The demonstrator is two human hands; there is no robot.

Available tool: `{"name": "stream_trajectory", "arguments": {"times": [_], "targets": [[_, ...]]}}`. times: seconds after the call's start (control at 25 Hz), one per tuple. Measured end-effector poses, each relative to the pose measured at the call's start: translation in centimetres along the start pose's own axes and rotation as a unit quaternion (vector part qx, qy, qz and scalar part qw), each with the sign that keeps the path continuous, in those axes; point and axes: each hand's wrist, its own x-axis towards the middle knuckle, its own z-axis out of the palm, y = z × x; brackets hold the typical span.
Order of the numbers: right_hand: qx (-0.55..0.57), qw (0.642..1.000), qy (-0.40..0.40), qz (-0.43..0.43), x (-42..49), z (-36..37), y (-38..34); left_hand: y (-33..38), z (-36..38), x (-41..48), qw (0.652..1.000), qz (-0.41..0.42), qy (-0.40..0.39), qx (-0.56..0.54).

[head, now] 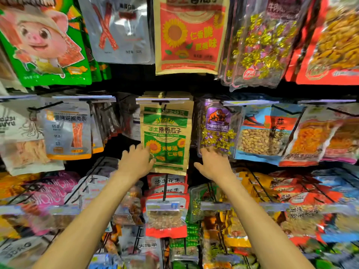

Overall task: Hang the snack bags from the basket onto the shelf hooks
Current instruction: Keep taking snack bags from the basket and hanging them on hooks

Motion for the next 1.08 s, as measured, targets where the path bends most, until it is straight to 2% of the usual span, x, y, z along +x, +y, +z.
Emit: {"name": "stream_trajectory", "arguments": {"times": [0.12,0.4,0.72,0.88,1.08], "targets": [[-0.014,1.0,0.004,-0.003,-1.9,-1.3,1.7,2.5,-1.2,-1.3,1.0,0.017,0.009,0.014],[-0.018,1.0,0.003,-0.008,-5.4,-3.7,5.8,8.3,-3.6,-3.4,0.998,0.049,-0.026,0.016],[0.011,1.0,0.01,-0.011,-6.4,-4.7,8.9,13.2,-5.5,-4.8,0.997,0.07,0.011,-0.031],[0.025,0.999,0.028,-0.001,-4.9,-4.7,9.7,13.9,-5.5,-2.5,0.993,0.061,0.011,-0.105],[0.054,0.994,0.092,0.019,-1.6,-4.5,10.9,15.2,-4.4,0.8,0.967,0.063,0.07,-0.237]]}}
